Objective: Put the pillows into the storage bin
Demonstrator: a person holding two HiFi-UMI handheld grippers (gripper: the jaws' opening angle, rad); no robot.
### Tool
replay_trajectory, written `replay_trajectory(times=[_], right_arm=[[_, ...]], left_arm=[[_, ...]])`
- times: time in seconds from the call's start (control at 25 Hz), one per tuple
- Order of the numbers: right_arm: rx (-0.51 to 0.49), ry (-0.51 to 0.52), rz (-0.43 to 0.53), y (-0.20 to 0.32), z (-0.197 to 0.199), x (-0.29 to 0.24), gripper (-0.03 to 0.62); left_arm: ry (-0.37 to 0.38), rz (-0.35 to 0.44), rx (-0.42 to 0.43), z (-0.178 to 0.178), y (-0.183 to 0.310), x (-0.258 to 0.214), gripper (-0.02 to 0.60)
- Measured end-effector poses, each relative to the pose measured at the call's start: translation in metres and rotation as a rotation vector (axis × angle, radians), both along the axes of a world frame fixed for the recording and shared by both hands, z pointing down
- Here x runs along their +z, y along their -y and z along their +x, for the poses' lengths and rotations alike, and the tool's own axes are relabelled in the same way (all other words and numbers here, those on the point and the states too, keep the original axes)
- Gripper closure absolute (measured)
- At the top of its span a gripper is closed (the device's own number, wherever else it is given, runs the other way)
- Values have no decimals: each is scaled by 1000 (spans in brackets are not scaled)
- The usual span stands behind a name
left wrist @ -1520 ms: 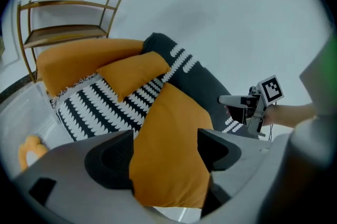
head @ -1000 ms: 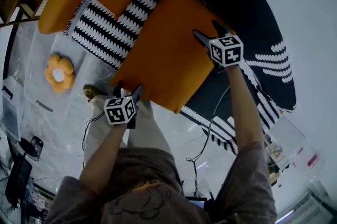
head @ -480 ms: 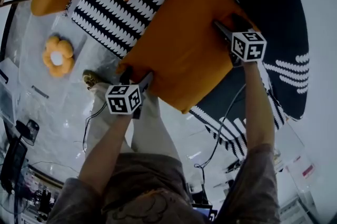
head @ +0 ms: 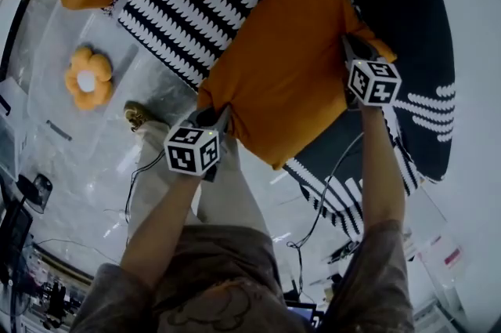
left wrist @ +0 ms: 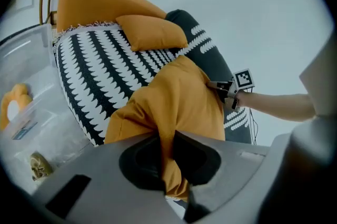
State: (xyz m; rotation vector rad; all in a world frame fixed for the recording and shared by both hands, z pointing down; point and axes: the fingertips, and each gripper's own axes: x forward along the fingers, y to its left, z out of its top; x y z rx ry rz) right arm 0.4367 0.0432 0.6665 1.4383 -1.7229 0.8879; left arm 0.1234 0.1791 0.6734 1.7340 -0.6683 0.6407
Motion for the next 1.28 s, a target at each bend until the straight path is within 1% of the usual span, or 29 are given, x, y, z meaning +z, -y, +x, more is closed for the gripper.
replay_trajectory(times=[0.12, 0.2, 0.32, 0.44, 0.6, 0.72, 0.8, 0.96, 1.12, 1.28], right_arm=[[10, -2, -33, -7, -5, -21, 583], [12, 14, -43, -11, -19, -37, 583], [35, 69, -29, -11, -55, -62, 583], [39, 120, -6, -2, -106, -84, 582], [24, 195, 23, 14, -188, -117, 582], [50, 262, 55, 27, -261, -139, 582], [45, 299, 67, 34, -313, -151, 582], [-22, 338, 54, 47, -413, -164, 582], [-56, 365, 35, 47, -517, -172, 582], [-141, 370, 28, 50, -614, -179, 582]], left_arm=[[-24, 10, 0, -12, 7, -21, 555], [-18, 20, -12, -32, 19, -35, 557], [7, 41, -28, -76, 41, -56, 557], [47, 83, -42, -130, 62, -82, 557], [91, 127, -91, -212, 78, -121, 555], [124, 158, -119, -284, 79, -148, 555], [145, 170, -156, -333, 78, -161, 555], [193, 192, -256, -430, 75, -179, 554], [242, 209, -330, -531, 67, -190, 554], [277, 208, -395, -618, 53, -190, 554]])
